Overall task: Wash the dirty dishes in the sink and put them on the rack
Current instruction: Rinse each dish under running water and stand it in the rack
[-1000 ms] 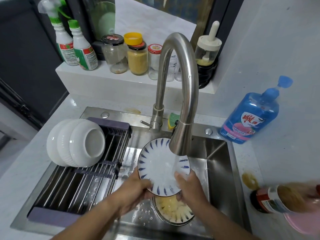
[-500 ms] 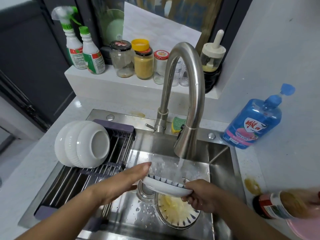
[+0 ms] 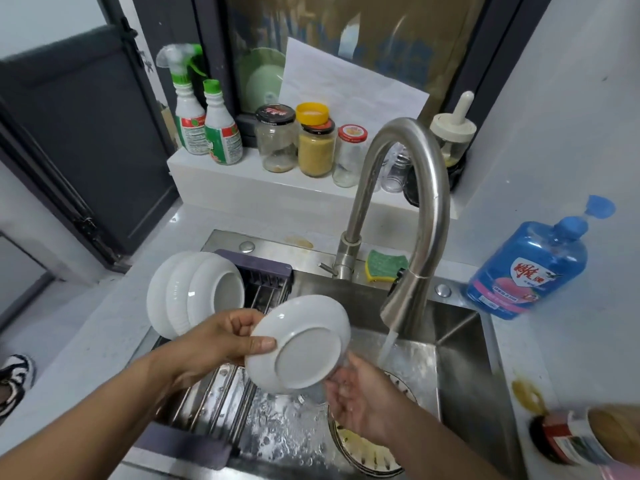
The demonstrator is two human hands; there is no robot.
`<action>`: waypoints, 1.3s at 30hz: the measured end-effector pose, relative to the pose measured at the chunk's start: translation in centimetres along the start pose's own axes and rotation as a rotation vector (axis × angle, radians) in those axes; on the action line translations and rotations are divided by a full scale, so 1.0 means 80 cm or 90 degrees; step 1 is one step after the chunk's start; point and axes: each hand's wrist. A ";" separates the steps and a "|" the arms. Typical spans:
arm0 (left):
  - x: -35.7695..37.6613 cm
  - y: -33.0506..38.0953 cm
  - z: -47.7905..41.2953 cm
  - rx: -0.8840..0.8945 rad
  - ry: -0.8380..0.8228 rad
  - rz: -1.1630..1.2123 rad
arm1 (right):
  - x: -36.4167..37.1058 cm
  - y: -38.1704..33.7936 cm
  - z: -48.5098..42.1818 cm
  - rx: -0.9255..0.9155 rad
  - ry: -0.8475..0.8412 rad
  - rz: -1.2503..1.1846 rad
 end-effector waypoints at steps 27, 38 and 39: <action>-0.097 0.066 0.009 0.062 0.398 -0.215 | 0.177 -0.017 -0.015 -0.256 0.052 -0.064; -0.154 0.090 -0.042 -0.031 0.328 -0.710 | 0.256 -0.004 -0.081 -0.084 0.053 -0.101; -0.156 0.086 -0.047 -0.036 0.329 -0.724 | 0.257 -0.005 -0.087 -0.074 0.057 -0.102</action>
Point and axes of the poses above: each hand's wrist, its own z-axis away from the middle knuckle, its own x-axis out of the palm, y = z × x, and after that the axes turned 5 degrees about x, right-handed
